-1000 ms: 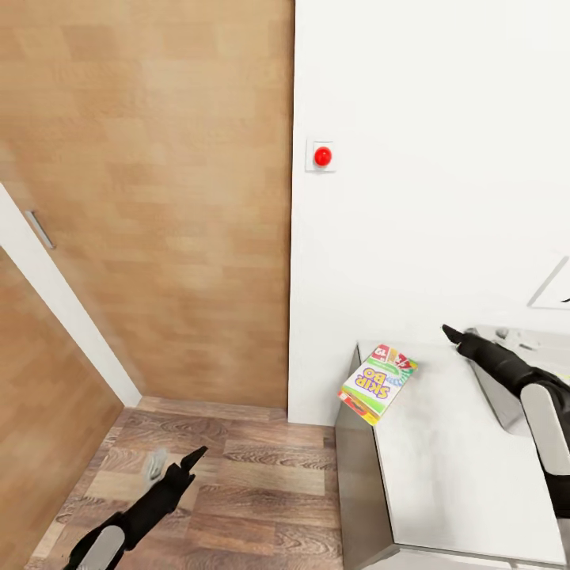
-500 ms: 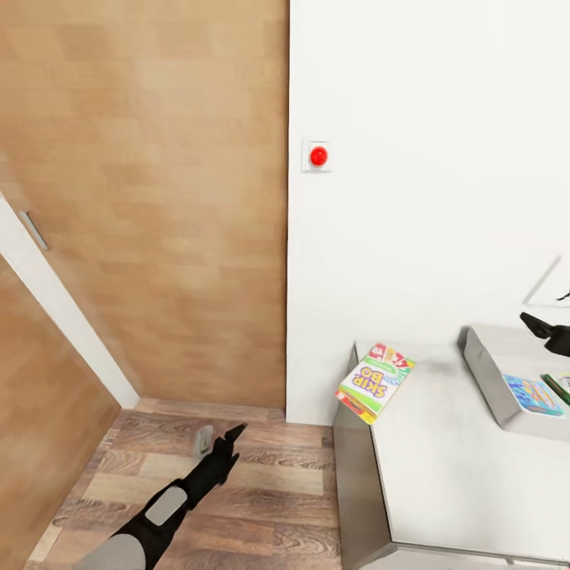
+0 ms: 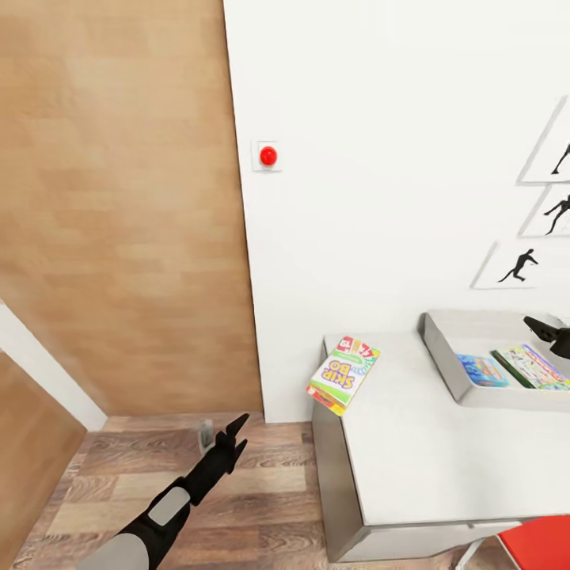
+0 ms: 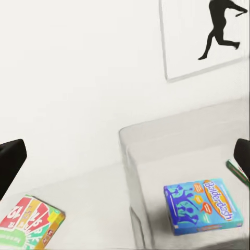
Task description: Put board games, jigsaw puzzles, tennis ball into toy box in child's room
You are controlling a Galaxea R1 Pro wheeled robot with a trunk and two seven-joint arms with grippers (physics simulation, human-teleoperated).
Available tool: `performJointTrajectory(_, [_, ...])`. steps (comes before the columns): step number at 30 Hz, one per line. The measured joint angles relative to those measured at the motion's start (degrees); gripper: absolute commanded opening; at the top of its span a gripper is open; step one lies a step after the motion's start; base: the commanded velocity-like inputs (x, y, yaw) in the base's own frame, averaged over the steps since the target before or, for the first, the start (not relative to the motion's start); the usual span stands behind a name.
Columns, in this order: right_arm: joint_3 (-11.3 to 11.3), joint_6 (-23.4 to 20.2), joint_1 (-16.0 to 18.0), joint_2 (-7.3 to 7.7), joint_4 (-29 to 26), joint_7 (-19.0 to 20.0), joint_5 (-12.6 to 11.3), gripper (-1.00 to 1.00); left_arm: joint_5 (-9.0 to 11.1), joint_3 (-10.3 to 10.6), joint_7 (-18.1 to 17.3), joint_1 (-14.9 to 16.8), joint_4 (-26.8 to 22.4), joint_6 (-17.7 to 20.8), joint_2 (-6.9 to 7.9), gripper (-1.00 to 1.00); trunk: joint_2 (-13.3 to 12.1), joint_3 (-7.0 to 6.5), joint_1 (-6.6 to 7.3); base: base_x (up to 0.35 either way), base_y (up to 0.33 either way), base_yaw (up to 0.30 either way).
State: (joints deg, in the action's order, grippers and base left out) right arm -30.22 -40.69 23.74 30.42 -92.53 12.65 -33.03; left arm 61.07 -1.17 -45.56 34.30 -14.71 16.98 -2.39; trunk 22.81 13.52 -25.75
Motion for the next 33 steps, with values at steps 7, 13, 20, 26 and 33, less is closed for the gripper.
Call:
performJointTrajectory(7, [0.0,-0.1,0.0,0.0,0.0,0.1,0.0,1.0,0.0,0.0,-0.4,-0.1,0.0,-0.3,-0.08,1.0,0.0,0.0,0.0,0.0,0.0,-0.294])
performJointTrajectory(13, [0.4,-0.1,0.0,-0.01,0.0,0.1,0.0,1.0,-0.1,0.0,-0.4,-0.3,0.0,-0.4,0.0,1.0,0.0,0.0,0.0,0.0,0.0,-0.29])
performJointTrajectory(20, [0.4,-0.1,0.0,-0.01,0.0,0.1,0.0,1.0,-0.6,0.0,0.1,-0.5,0.4,-0.6,-0.05,1.0,0.0,0.0,0.0,0.0,0.0,-0.086])
performJointTrajectory(26, [0.4,-0.1,0.0,0.1,0.0,0.1,0.0,1.0,-2.4,0.0,0.3,-0.5,0.5,-0.6,-0.01,1.0,0.0,0.0,0.02,0.114,0.0,-0.018])
performJointTrajectory(33, [0.3,-0.2,0.0,0.29,0.0,0.2,0.0,1.0,-3.6,-0.1,0.9,-0.7,0.7,-3.3,-0.1,1.0,0.0,0.0,0.01,0.152,0.0,-0.04])
